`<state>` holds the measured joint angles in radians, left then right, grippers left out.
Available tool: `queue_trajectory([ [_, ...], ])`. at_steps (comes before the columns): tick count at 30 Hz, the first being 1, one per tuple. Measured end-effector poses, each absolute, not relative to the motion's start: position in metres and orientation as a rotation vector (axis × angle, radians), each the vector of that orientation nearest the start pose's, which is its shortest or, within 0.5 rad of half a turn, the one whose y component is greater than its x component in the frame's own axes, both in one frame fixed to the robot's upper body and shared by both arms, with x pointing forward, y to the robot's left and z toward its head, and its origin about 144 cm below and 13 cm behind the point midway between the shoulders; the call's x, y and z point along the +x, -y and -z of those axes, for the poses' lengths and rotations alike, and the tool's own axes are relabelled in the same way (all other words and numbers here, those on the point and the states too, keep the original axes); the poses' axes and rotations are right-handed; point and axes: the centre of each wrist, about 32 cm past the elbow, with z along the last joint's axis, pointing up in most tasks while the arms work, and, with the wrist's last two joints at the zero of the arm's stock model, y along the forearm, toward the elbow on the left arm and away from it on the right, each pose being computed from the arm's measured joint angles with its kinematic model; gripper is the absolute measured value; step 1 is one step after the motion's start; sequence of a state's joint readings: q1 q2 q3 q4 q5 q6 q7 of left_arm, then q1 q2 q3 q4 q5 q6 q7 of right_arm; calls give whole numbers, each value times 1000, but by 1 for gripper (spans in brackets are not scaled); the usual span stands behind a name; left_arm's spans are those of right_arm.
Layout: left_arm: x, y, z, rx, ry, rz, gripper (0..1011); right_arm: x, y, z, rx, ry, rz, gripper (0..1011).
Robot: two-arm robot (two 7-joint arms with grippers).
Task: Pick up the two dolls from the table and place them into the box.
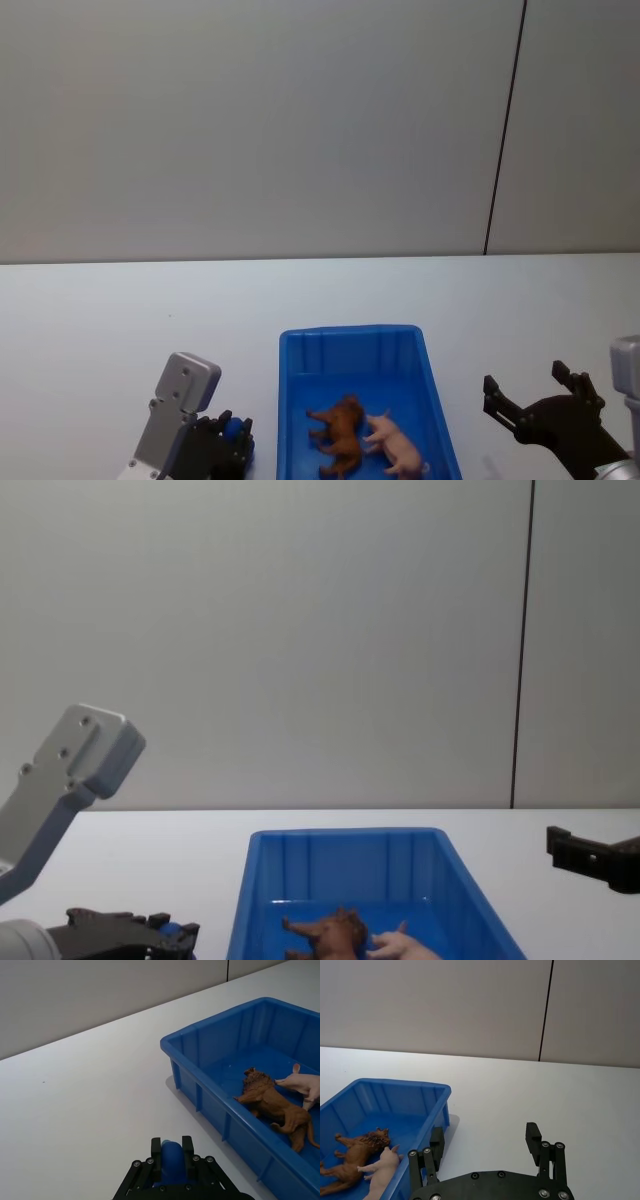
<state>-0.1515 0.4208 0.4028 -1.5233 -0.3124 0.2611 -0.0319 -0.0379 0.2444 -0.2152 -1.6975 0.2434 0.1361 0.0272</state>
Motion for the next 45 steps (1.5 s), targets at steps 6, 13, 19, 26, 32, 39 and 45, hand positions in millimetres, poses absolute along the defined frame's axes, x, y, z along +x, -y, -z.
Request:
queue_trajectory([
  [6,479,-239,-1152,339,-70,-1199,215,440,222,-1160,-76,-80,1303,1001],
  [13,477,-239,-1165,294,-8,-1202,172,440,222,-1160,-76,-80,1303,1001],
  [19,478,-238,-1178,250,45,-1172,141,440,222,-1160,-76,-80,1303,1001],
  [26,479,-236,-1191,196,90,-1106,100,440,222,-1160,-76,-79,1303,1001],
  [32,482,-232,-1199,149,113,-1032,217,440,222,-1160,-76,-80,1303,1001],
  [39,487,-227,-1206,89,121,-930,429,440,222,-1160,-76,-79,1303,1001],
  [45,490,-223,-1209,60,122,-876,633,440,222,-1160,-76,-80,1303,1001],
])
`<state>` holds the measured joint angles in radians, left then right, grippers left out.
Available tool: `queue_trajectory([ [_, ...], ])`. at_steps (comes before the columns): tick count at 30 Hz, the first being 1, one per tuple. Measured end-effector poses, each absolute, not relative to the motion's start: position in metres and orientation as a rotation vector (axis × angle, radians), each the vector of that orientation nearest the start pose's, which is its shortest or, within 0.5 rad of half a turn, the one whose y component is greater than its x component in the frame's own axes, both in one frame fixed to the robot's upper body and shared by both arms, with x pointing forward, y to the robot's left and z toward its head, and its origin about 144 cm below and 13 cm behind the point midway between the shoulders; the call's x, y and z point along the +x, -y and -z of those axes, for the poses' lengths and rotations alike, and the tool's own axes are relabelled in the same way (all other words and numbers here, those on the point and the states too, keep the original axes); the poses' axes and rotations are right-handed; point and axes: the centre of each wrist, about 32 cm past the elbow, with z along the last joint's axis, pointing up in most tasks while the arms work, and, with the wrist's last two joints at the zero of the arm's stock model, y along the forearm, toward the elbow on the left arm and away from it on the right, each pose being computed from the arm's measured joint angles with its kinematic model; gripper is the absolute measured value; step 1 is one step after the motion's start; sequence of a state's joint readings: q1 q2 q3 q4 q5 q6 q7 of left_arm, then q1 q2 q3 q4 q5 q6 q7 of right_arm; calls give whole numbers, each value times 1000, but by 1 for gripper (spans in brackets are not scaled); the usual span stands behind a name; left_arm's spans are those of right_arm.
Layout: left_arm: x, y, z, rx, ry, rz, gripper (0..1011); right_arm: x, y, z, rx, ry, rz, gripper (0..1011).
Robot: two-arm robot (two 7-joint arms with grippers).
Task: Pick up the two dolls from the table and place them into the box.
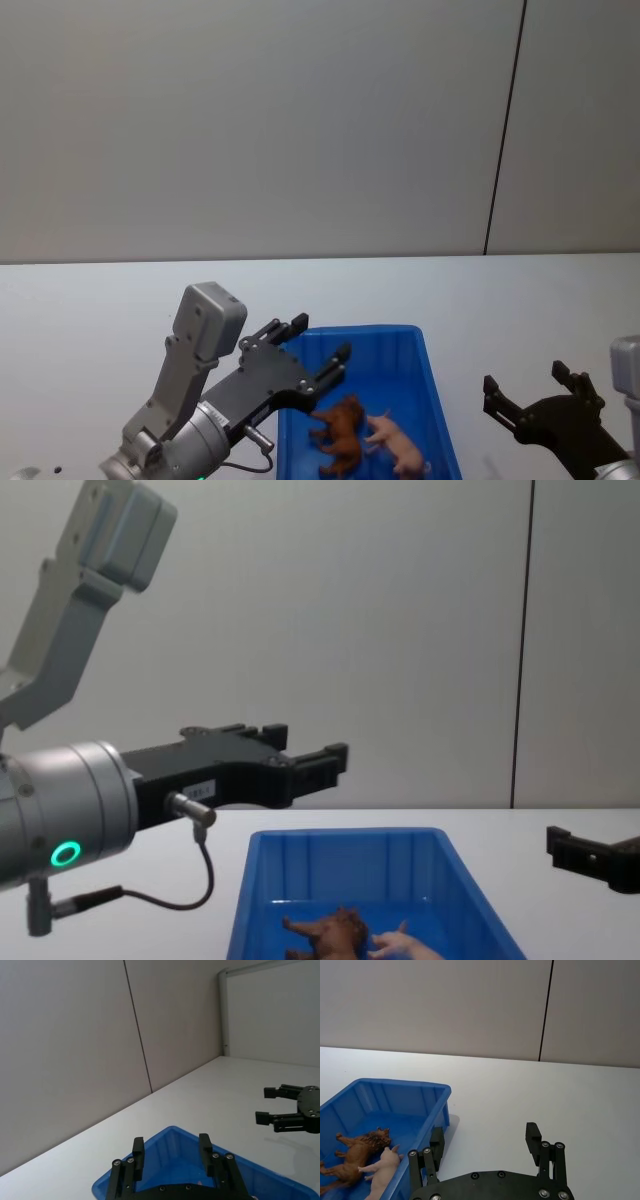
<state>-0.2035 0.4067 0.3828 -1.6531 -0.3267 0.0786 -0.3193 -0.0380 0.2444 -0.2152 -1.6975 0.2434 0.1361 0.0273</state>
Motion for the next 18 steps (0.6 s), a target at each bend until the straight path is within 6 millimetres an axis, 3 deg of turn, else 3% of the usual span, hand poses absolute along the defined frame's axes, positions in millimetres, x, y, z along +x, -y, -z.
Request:
queue_trajectory([
  [10,493,-218,-1212,30,124,-821,941,440,222,-1160,-76,-79,1303,1001],
  [13,493,-218,-1213,25,124,-812,998,440,222,-1160,-76,-80,1303,1001],
  [18,494,-217,-1213,20,124,-801,1001,440,222,-1160,-76,-79,1303,1001],
])
